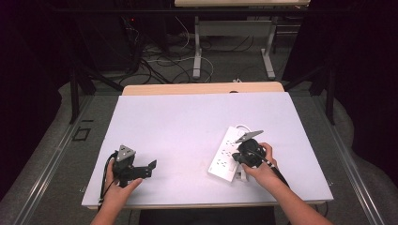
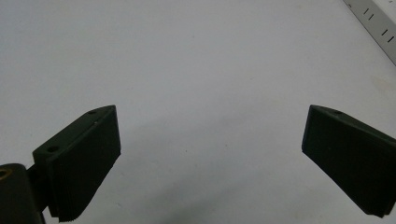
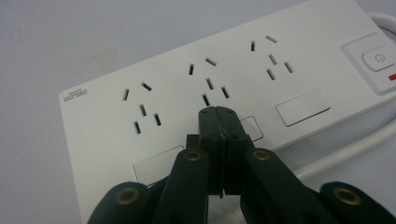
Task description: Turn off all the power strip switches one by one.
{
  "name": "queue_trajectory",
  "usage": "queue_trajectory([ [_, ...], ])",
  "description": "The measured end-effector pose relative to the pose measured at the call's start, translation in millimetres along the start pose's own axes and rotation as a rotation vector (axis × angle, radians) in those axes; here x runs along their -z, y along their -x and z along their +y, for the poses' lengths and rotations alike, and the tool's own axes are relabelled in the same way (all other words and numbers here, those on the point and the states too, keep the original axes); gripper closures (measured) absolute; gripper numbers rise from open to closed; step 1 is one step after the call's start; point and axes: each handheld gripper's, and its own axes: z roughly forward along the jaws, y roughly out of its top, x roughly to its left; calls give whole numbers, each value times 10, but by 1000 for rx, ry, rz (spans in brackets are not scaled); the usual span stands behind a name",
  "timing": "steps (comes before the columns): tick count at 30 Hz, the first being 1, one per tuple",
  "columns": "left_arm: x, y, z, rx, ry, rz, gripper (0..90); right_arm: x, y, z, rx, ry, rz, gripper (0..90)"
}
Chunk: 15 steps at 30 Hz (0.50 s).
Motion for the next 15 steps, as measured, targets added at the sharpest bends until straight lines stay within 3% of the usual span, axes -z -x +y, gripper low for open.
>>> queue_trajectory([
  [3, -1, 1, 0, 2, -1, -1, 44, 3, 2, 1, 2, -4, -2, 900],
  [5, -2, 2, 0, 4, -2, -3, 44, -21, 0, -8, -2, 34, 5, 900],
  [6, -2, 1, 1, 4, -3, -3, 44, -14, 1, -5, -1, 21, 4, 900],
  [7, -2, 1, 1, 4, -3, -4, 44, -34, -1, -13, -6, 53, 5, 900],
  [8, -2, 2, 1, 4, -2, -3, 44, 0, 0, 1, 2, -1, -2, 900],
  [14, 0, 0, 0, 0, 1, 0, 44, -2, 0, -2, 0, 2, 0, 900],
  [15, -4, 8, -2, 16, 2, -8, 44, -2, -2, -3, -4, 3, 0, 900],
])
